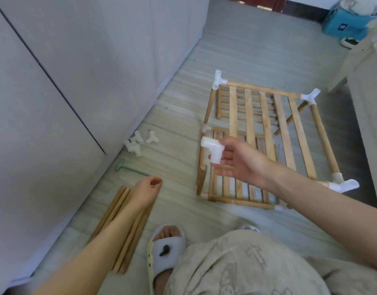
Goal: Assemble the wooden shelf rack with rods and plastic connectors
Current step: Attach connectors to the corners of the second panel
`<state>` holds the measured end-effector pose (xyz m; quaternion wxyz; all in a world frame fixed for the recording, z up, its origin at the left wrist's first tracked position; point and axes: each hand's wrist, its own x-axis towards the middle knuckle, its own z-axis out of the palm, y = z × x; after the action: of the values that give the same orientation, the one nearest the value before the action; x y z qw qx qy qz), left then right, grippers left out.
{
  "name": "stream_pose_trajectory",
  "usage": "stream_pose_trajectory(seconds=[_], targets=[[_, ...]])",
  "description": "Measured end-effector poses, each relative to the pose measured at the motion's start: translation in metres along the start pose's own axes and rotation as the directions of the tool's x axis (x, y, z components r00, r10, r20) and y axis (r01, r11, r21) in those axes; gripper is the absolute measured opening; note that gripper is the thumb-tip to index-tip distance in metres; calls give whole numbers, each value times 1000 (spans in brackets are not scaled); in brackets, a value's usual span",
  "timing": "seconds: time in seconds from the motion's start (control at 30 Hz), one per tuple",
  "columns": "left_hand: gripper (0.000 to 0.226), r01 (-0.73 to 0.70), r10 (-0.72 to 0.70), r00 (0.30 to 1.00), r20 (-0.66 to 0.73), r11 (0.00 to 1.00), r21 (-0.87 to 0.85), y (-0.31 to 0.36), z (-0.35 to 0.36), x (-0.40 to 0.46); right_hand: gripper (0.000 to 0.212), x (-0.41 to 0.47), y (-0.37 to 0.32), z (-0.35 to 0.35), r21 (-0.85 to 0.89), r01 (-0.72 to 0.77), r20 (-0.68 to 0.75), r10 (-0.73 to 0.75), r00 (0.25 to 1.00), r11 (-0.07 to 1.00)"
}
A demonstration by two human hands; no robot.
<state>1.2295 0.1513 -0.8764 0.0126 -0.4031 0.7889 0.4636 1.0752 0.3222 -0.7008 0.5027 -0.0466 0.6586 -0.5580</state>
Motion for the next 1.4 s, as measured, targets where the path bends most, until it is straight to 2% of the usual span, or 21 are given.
stream_pose_trajectory(seconds=[0.07, 0.13, 0.27, 0.37, 0.5, 0.57, 0.63, 0.73, 0.83, 0.97, 1.03, 1.1, 1.13, 1.2, 1.3, 1.4], targets=[[23, 47, -51, 999, 16, 984, 171, -41, 15, 4, 19, 10, 2, -8, 184, -31, -17, 35, 999, 982], [28, 41, -61, 997, 44, 933, 358, -65, 29, 6, 23, 20, 4, -16, 290, -33, -55, 51, 997, 956], [38, 98, -107, 994, -28, 737, 669, -81, 53, 9, 24, 34, 3, -29, 423, -51, -90, 98, 991, 905], [39, 112, -131, 991, -34, 651, 750, -84, 64, 14, 31, 40, 5, -33, 435, -77, -38, 104, 994, 897], [35, 86, -154, 988, 15, 630, 772, -78, 65, 17, 39, 40, 12, -35, 327, -102, -10, 112, 994, 939], [27, 72, -141, 989, 53, 750, 657, -69, 57, 15, 34, 36, 12, -36, 324, -100, -37, 118, 992, 941], [17, -8, -41, 994, 103, 898, 440, -56, 45, 12, 25, 29, 9, -38, 322, -84, -73, 113, 991, 943], [6, -103, 97, 993, 60, 990, 99, -25, 24, 5, 16, 15, 2, -37, 267, -58, -81, 83, 993, 962], [6, -162, 161, 987, -21, 969, -185, 16, 6, -5, 26, 1, -4, -34, 83, -39, -109, 48, 993, 996], [13, -232, 232, 972, -49, 885, -404, 68, -10, -18, 33, -14, -11, -31, -133, -59, -162, 37, 986, 989], [17, -213, 237, 971, -27, 814, -541, 88, -18, -25, 26, -19, -14, -28, -191, -84, -173, 50, 984, 978], [18, -185, 254, 967, -2, 701, -689, 108, -29, -28, 20, -23, -16, -25, -222, -102, -154, 69, 986, 970], [17, -166, 248, 969, 6, 665, -728, 119, -35, -26, 20, -24, -16, -24, -246, -106, -140, 73, 987, 963], [16, -98, 197, 979, 46, 662, -743, 140, -44, -19, 23, -26, -15, -20, -335, -105, -109, 73, 991, 936], [15, 44, 96, 979, 178, 759, -649, 163, -45, -5, 23, -22, -12, -13, -472, -66, -97, 23, 995, 879], [12, 94, 70, 963, 259, 816, -570, 172, -35, 10, 21, -7, -11, -20, -654, 26, -124, -141, 982, 756]])
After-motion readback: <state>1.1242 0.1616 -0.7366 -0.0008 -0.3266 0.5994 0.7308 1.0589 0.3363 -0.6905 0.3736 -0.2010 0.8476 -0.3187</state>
